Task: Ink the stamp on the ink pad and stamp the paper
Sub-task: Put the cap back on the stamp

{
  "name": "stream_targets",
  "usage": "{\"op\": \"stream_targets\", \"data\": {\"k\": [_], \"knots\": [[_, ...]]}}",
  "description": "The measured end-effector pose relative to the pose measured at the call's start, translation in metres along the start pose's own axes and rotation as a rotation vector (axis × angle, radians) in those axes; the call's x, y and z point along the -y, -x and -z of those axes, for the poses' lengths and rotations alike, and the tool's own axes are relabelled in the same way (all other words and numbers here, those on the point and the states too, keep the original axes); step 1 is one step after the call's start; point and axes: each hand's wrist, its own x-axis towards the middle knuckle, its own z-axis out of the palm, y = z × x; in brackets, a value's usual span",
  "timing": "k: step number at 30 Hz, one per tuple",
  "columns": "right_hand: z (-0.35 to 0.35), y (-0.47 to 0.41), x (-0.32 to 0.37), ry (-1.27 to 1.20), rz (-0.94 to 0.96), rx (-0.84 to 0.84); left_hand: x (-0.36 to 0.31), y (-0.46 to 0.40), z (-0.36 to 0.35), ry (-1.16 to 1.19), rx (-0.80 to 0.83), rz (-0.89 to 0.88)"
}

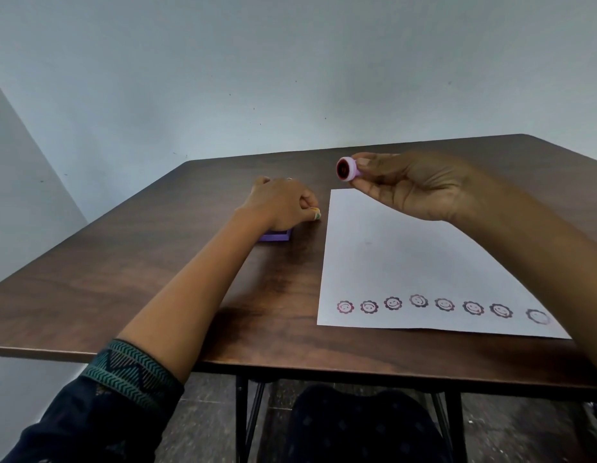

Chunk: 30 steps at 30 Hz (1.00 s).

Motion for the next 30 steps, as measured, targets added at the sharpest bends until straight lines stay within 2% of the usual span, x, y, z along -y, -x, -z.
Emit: {"op": "stream_targets", "data": {"k": [3, 5, 9, 12, 17, 30], "knots": [[0.000, 0.000, 0.000, -0.008, -0.002, -0.006, -0.002, 0.002, 0.002, 0.023, -0.013, 0.011], [0.000, 0.000, 0.000, -0.016, 0.000, -0.013, -0.004, 0.003, 0.006, 0.125, -0.041, 0.032], [0.001, -0.001, -0.001, -0.052, 0.014, -0.018, -0.009, 0.009, 0.018, 0.852, -0.079, 0.024], [-0.001, -0.001, -0.003, -0.086, 0.041, -0.023, -0.009, 0.011, 0.027, 1.071, -0.136, 0.033], [-0.001, -0.001, -0.003, -0.185, 0.073, 0.000, -0.013, 0.014, 0.034, 1.189, -0.120, -0.006], [-0.002, -0.003, -0.009, -0.101, 0.134, -0.063, -0.020, 0.012, 0.028, 1.228, -0.085, -0.070]]}}
